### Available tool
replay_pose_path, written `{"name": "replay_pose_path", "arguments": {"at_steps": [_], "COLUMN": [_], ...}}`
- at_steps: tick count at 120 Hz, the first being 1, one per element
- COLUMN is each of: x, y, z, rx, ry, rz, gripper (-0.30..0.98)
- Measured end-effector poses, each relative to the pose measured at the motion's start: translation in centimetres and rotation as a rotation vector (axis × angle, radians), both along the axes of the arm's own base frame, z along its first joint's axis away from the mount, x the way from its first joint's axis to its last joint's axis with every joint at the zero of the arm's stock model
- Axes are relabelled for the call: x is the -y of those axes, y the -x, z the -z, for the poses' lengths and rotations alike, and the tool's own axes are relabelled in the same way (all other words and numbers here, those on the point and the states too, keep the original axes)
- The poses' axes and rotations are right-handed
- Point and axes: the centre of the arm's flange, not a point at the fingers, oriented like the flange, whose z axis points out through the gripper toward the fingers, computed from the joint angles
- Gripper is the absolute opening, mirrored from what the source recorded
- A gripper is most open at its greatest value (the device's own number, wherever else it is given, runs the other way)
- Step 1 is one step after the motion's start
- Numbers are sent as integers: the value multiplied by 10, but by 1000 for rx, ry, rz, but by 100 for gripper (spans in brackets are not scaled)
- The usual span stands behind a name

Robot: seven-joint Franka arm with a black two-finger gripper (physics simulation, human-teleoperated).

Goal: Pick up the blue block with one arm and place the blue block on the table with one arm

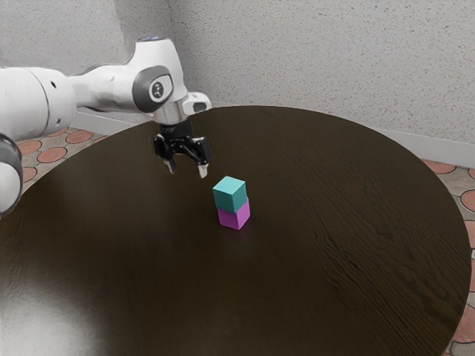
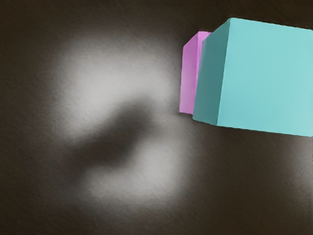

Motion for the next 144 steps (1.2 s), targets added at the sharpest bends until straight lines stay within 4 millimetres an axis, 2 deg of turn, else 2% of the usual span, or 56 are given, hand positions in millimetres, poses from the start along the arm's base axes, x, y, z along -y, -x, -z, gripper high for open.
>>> {"name": "replay_pose_path", "arguments": {"at_steps": [13,17,25,36,59,73,86,111,121,144], "x": [11,14,19,22,51,66,70,75,74,72], "y": [-19,-17,-5,-13,-25,-13,-1,-5,-6,-8], "z": [5,3,15,36,41,36,49,75,79,83], "rx": [59,72,85,144,264,289,283,283,290,296], "ry": [-3,-8,-20,-38,-29,-28,-28,-17,-16,-13], "rz": [5,7,8,15,51,67,67,65,61,51], "gripper": [69,69,69,69,69,69,69,69,69,52]}}
